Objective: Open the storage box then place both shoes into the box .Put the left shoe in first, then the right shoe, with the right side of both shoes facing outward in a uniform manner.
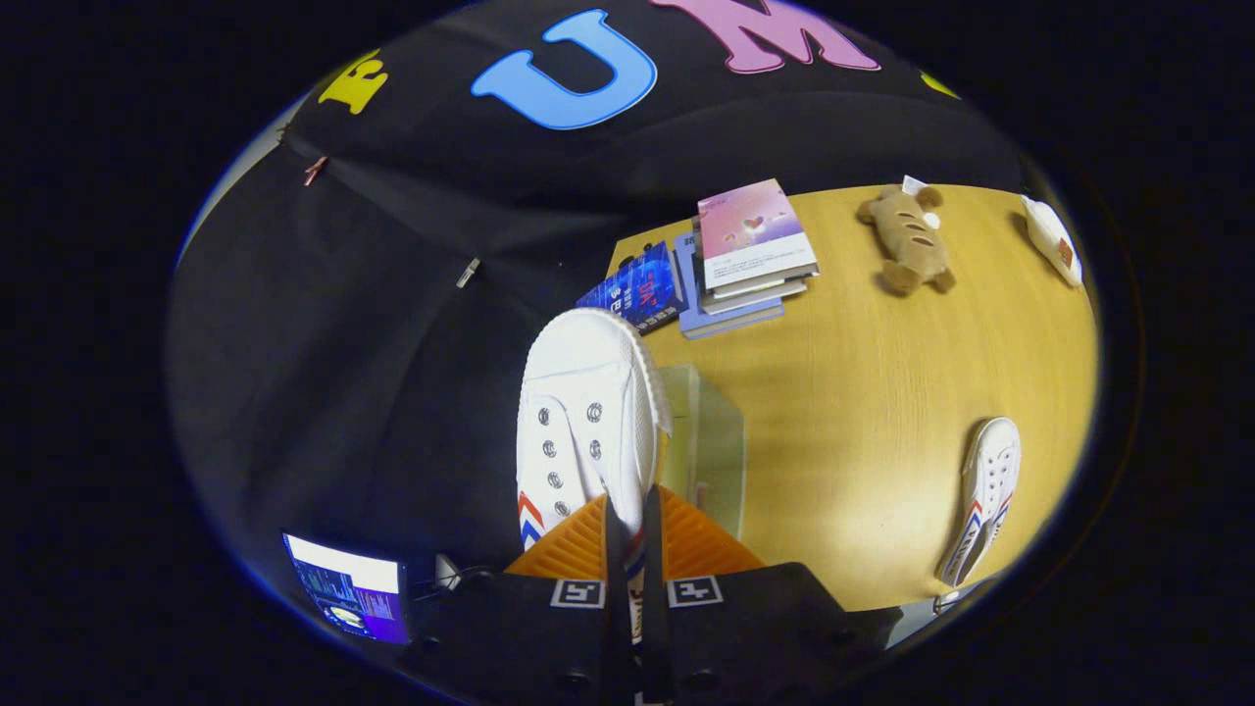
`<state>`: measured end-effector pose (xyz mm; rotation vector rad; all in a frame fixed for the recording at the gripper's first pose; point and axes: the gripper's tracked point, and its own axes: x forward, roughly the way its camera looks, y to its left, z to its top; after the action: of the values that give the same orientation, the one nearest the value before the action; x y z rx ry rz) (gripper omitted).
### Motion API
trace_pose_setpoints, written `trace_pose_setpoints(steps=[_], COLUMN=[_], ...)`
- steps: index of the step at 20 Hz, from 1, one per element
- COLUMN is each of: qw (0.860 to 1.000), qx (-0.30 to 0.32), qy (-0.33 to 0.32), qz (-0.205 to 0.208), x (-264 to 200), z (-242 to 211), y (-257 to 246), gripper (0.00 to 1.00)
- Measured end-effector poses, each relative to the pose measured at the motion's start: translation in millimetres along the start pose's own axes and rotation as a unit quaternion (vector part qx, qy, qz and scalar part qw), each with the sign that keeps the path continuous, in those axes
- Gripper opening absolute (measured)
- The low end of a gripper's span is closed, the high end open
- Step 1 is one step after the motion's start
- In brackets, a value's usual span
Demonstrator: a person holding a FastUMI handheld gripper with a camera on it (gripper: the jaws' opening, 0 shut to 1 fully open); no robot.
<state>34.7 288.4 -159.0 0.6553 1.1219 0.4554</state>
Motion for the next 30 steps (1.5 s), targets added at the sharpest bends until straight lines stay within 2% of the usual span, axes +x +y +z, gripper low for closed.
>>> trace_pose_setpoints(steps=[6, 10, 15, 26, 27, 29, 30], qw=[0.998, 0.994, 0.989, 0.989, 0.989, 0.991, 0.992], qx=[0.018, 0.025, 0.057, 0.057, 0.061, 0.071, 0.065], qy=[0.053, 0.079, 0.099, 0.099, 0.110, 0.110, 0.102], qz=[-0.022, -0.070, -0.094, -0.096, -0.080, -0.042, -0.032], x=[68.4, 106.4, 142.8, 178.7, 180.0, 182.6, 178.7], z=[-33.8, -54.4, -68.6, -77.9, -83.1, -82.6, -75.3], y=[39.0, 30.4, 15.7, 14.6, 18.4, 33.7, 38.2], gripper=[0.08, 0.08, 0.08, 0.09, 0.13, 0.41, 0.66])
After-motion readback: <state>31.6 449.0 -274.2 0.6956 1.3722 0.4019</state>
